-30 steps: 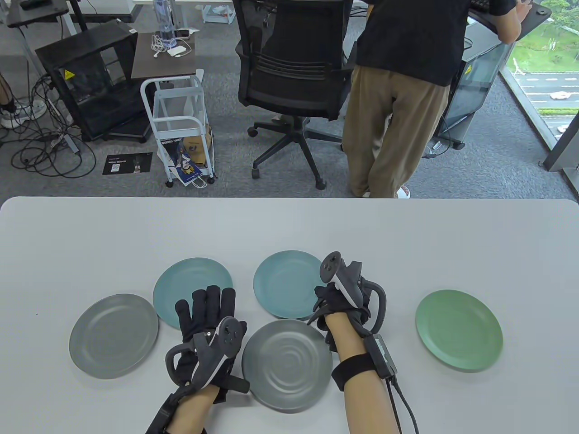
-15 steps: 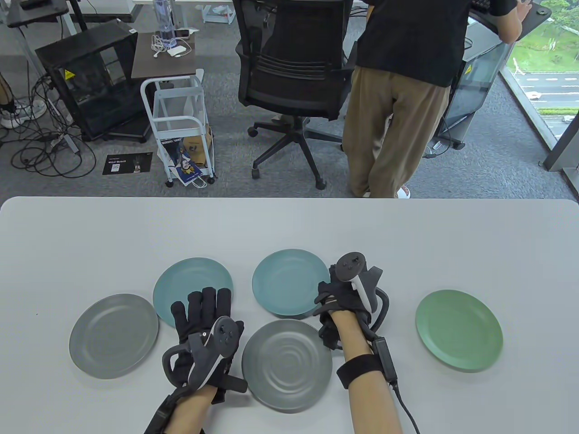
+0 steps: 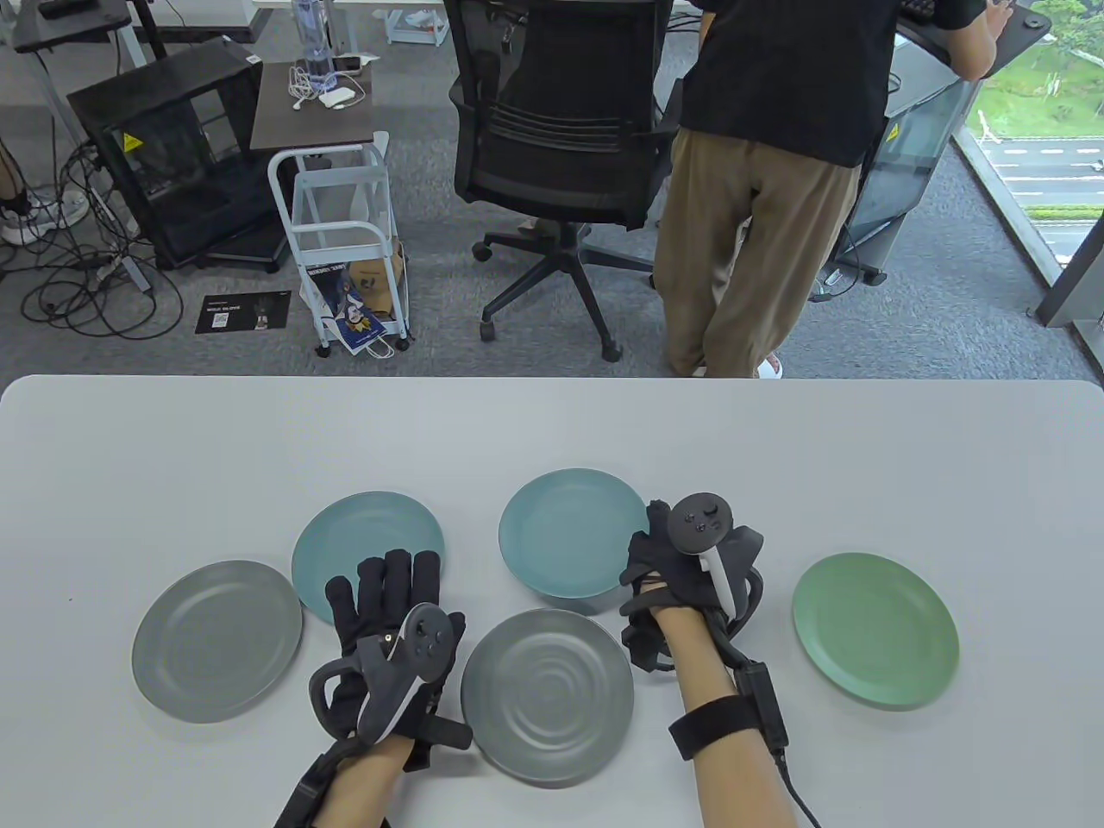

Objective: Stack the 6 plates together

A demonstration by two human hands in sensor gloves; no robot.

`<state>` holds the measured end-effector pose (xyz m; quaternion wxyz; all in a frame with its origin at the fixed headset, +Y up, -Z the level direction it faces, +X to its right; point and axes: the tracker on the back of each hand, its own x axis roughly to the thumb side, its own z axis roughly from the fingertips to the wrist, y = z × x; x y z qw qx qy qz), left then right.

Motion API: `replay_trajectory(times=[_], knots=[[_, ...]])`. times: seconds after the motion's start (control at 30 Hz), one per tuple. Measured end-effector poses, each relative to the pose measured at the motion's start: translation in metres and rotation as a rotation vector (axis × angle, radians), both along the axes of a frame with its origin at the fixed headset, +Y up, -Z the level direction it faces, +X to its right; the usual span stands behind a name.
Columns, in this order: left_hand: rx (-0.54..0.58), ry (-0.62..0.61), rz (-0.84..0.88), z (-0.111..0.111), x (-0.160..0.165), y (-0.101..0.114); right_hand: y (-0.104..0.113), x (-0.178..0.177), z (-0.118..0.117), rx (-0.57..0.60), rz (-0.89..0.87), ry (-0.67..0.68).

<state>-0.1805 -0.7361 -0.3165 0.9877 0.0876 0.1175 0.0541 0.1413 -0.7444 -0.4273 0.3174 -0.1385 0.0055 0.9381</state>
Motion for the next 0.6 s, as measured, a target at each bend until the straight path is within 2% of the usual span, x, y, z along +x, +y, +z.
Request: replay_trajectory(times=[0.33,0.47,0.6], knots=[[-0.002,0.003,0.022,0.000,-0.002,-0.001,0.007,0.017,0.034,0.088,-0.100,0.046],[-0.004,0.002,0.025,0.000,-0.002,-0.001,0.012,0.022,0.048,0.109,-0.083,0.071],[0.000,0.003,0.025,0.001,-0.002,-0.001,0.006,0.028,0.058,0.105,-0.135,0.093]])
